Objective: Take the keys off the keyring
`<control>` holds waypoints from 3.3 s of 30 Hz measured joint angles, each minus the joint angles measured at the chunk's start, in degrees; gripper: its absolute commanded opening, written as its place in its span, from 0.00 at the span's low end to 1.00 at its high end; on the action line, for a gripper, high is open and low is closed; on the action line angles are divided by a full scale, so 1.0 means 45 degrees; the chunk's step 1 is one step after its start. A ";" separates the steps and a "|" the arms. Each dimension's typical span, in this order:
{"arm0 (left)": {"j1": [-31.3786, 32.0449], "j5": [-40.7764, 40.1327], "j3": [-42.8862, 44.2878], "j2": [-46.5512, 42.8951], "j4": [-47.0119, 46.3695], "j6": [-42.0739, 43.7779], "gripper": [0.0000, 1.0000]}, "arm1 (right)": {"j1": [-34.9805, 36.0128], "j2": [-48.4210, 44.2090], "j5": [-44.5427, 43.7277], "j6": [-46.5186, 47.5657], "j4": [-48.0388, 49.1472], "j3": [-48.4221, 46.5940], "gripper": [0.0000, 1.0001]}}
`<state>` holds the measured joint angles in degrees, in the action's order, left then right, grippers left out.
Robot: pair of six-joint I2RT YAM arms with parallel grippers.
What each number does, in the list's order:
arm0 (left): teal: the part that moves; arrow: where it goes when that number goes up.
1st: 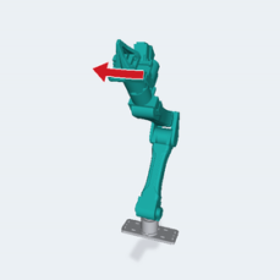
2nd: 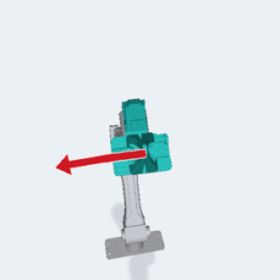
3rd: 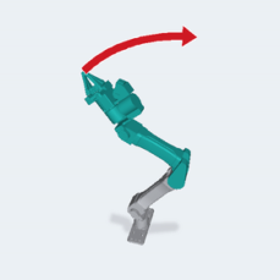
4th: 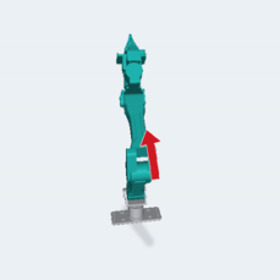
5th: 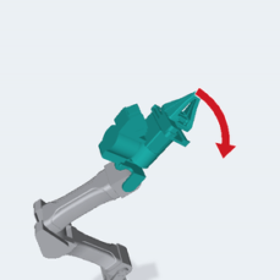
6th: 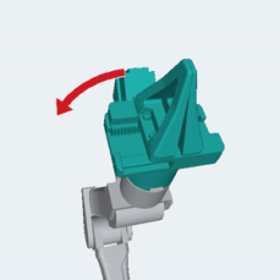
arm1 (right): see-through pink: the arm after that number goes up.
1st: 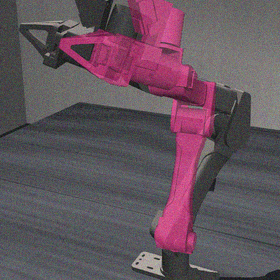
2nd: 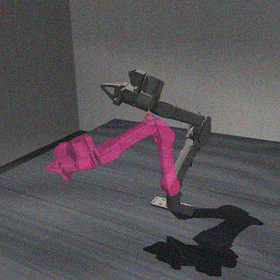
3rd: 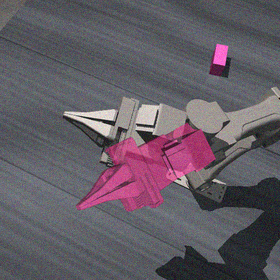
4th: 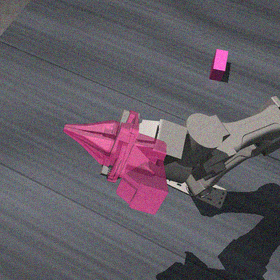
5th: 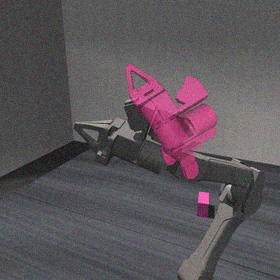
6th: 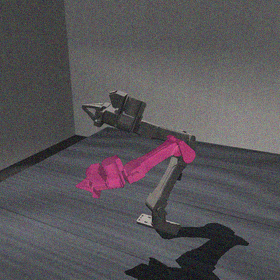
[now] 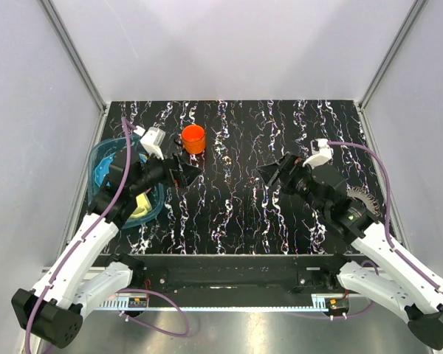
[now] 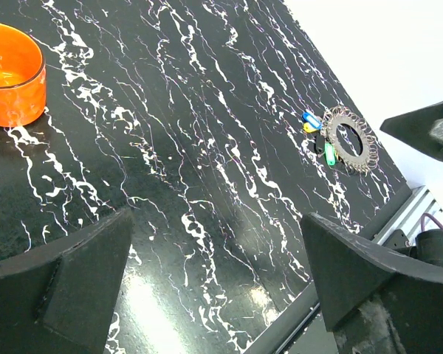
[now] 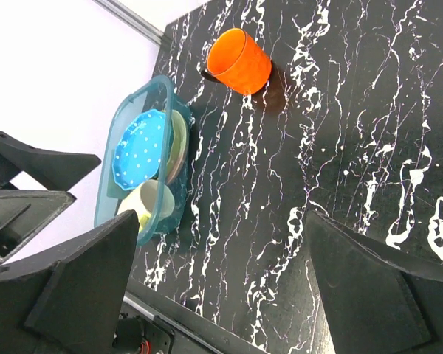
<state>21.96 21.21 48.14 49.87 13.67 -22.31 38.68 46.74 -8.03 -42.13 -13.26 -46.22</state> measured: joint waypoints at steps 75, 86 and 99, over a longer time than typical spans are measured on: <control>0.0816 -0.2642 -0.0423 -0.0588 0.0189 -0.0049 0.99 | -1.0263 1.0161 0.0743 0.0952 -0.2633 -0.1229 0.00; 0.0826 -0.2924 -0.0423 -0.0923 0.0194 -0.0044 0.99 | -0.5649 1.1249 0.3929 0.2220 -0.0962 -0.1773 0.02; 0.0826 -0.4080 -0.0461 -0.0835 0.0228 -0.0287 0.99 | -0.2851 1.1642 0.5532 0.2924 -0.0141 -0.1977 0.05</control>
<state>25.67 2.85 46.06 46.11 14.70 -23.59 25.85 99.13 16.86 -28.97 -13.89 -55.11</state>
